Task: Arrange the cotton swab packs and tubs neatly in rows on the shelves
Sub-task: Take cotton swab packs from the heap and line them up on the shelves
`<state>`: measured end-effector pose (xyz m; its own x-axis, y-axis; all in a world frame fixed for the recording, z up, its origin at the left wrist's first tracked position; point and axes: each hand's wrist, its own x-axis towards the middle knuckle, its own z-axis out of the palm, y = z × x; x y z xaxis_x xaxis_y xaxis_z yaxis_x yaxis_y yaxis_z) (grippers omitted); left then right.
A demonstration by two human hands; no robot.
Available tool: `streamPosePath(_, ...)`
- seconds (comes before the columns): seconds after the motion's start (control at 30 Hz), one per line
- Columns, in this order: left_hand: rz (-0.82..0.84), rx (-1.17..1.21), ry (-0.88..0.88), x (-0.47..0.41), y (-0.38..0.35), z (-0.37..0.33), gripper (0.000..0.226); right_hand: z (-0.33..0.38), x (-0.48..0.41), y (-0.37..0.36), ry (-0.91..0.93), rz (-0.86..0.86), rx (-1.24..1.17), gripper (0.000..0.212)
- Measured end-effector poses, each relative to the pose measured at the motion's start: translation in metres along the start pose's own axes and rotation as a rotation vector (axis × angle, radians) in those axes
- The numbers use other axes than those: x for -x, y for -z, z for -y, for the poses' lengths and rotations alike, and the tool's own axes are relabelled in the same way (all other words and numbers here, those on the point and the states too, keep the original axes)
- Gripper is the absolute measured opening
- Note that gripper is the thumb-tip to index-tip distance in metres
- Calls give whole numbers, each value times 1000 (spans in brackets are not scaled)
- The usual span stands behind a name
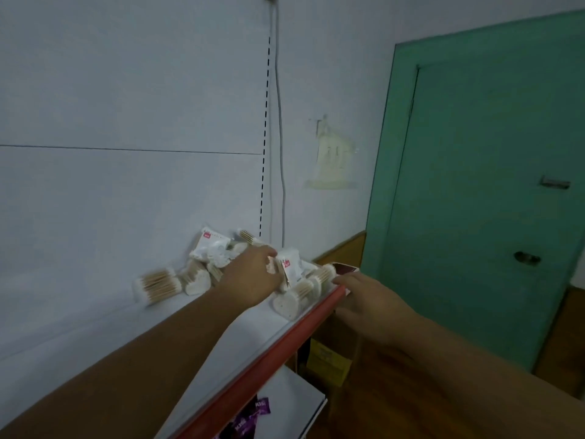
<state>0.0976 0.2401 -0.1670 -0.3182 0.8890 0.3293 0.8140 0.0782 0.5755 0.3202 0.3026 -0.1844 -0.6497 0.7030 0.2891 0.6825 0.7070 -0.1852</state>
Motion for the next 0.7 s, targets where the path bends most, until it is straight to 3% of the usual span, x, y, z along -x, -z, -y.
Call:
streamPosePath(0.17, -70, -544, 21, -53, -40, -11, 55, -53, -52, -14, 45, -36, -182, 41)
streamPosePath(0.27, -119, -655, 39, -62, -55, -12, 48, -76, -79, -19, 103, -70, -312, 40)
streamPosePath(0.4, -264, -198, 179, -58, -49, -18, 39, -100, -121, -23, 238, -40, -358, 45)
streamPosePath(0.6, -786, 513, 303, -21, -8, -23, 35, -81, -179, -32, 324, 40, -590, 38)
streamPosePath(0.7, -871, 756, 412, 1, -11, -16, 42, -60, -195, -45, 363, 109, -672, 35)
